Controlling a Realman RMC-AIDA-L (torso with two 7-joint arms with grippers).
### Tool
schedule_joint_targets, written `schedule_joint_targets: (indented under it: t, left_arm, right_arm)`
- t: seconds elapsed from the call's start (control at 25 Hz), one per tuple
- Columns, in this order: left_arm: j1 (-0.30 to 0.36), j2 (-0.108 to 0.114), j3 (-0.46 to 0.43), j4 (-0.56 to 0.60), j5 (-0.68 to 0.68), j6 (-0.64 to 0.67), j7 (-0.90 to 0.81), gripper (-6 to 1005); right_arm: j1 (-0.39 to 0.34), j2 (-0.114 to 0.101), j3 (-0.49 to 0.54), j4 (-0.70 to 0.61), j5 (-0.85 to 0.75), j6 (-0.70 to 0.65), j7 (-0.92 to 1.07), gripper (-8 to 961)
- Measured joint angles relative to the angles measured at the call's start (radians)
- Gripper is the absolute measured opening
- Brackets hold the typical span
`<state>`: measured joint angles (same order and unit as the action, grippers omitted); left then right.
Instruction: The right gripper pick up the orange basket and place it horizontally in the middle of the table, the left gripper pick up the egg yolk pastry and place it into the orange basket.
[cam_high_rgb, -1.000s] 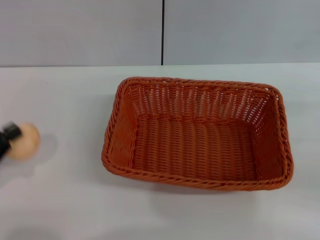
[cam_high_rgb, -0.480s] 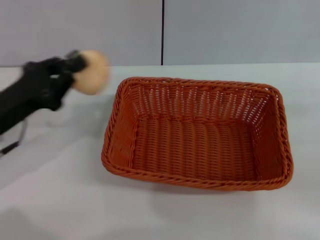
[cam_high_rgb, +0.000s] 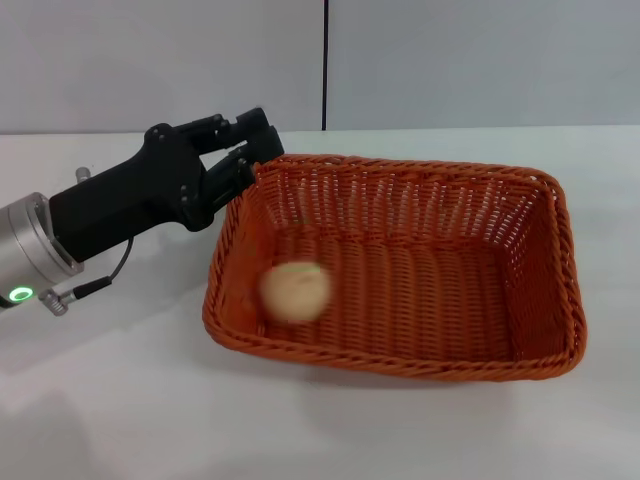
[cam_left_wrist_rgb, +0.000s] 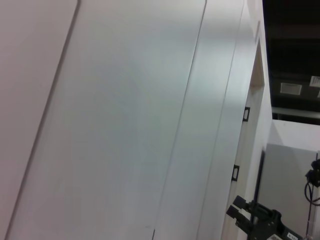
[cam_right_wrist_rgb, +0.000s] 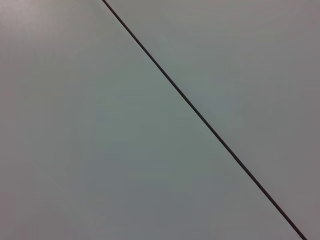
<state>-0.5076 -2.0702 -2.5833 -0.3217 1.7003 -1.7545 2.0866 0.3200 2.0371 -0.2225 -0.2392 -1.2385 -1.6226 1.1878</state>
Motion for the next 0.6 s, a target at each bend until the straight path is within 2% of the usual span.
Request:
schedule_joint_targets:
  t: [0.04, 0.28, 0.36, 0.4, 0.44, 0.48, 0.52, 0.6]
  left_arm:
    - [0.000, 0.000, -0.001, 0.000, -0.004, 0.000, 0.000, 187]
    - [0.028, 0.001, -0.001, 0.000, -0.086, -0.005, 0.019, 412]
    - [0.058, 0.001, -0.002, 0.015, -0.177, -0.005, 0.068, 479]
    - [0.058, 0.001, -0.002, 0.015, -0.177, -0.005, 0.068, 509]
    - [0.084, 0.002, -0.005, 0.039, -0.260, 0.002, 0.109, 539]
    - [0.084, 0.002, -0.005, 0.039, -0.260, 0.002, 0.109, 568]
    - [0.108, 0.002, -0.017, 0.071, -0.348, 0.009, 0.154, 598]
    - [0.108, 0.002, -0.017, 0.071, -0.348, 0.009, 0.154, 658]
  right_arm:
    - [0.001, 0.000, 0.000, 0.000, 0.000, 0.000, 0.000, 441]
    - [0.011, 0.000, 0.000, 0.000, -0.006, 0.008, 0.000, 441]
    - [0.014, 0.000, 0.000, 0.000, -0.007, 0.008, 0.000, 441]
    - [0.014, 0.000, 0.000, 0.000, -0.007, 0.008, 0.000, 441]
    - [0.015, 0.000, 0.000, 0.000, -0.007, 0.007, 0.000, 441]
    - [0.015, 0.000, 0.000, 0.000, -0.007, 0.007, 0.000, 441]
    - [0.015, 0.000, 0.003, 0.000, -0.006, 0.004, -0.001, 441]
    - [0.013, 0.000, 0.006, 0.000, -0.005, 0.004, -0.002, 441]
